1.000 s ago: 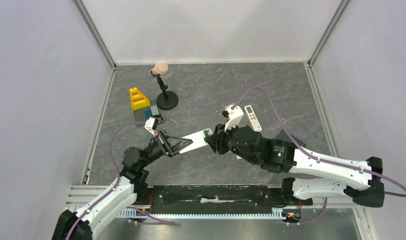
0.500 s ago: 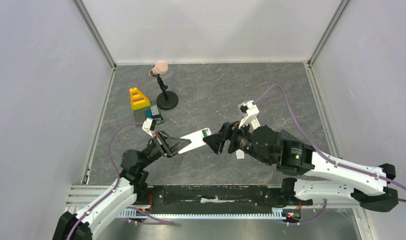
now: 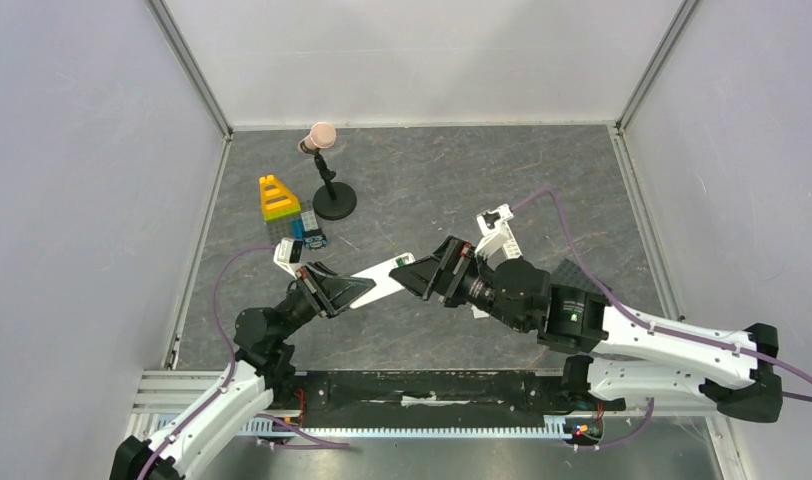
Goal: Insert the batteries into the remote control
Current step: Load the battery into the remote control.
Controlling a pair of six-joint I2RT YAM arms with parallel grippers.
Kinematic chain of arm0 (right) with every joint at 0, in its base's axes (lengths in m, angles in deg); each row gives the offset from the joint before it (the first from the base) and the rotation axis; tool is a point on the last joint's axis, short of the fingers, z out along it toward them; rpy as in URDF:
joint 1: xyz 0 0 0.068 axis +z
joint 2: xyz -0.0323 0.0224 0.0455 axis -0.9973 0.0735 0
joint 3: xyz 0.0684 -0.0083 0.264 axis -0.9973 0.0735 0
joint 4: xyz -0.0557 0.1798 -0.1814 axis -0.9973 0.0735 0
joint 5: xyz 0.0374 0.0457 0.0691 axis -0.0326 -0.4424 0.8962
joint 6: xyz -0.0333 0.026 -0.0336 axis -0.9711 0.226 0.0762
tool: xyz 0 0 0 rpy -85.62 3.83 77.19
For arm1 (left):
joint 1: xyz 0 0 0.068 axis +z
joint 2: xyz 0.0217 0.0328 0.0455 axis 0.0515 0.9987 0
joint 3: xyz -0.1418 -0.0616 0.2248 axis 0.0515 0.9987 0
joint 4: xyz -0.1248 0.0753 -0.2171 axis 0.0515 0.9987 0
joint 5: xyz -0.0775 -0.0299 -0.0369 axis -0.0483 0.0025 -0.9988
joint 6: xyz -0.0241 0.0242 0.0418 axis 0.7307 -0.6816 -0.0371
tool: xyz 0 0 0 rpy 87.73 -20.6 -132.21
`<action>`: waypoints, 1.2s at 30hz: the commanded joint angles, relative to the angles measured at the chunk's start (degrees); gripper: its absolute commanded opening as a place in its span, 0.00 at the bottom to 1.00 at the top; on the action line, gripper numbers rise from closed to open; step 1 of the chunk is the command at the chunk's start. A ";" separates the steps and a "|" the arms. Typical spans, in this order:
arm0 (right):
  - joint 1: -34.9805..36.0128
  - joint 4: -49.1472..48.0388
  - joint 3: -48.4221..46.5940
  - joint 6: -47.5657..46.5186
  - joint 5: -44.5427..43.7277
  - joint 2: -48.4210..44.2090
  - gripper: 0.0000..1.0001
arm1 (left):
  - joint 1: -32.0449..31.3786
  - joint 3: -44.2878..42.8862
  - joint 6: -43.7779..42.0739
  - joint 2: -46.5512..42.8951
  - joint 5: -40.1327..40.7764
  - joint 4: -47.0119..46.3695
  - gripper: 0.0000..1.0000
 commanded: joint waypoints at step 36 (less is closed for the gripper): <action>-2.29 -10.73 3.82 19.68 -5.52 3.22 0.72 | 0.33 -0.51 -1.24 -2.89 -3.23 -2.13 0.02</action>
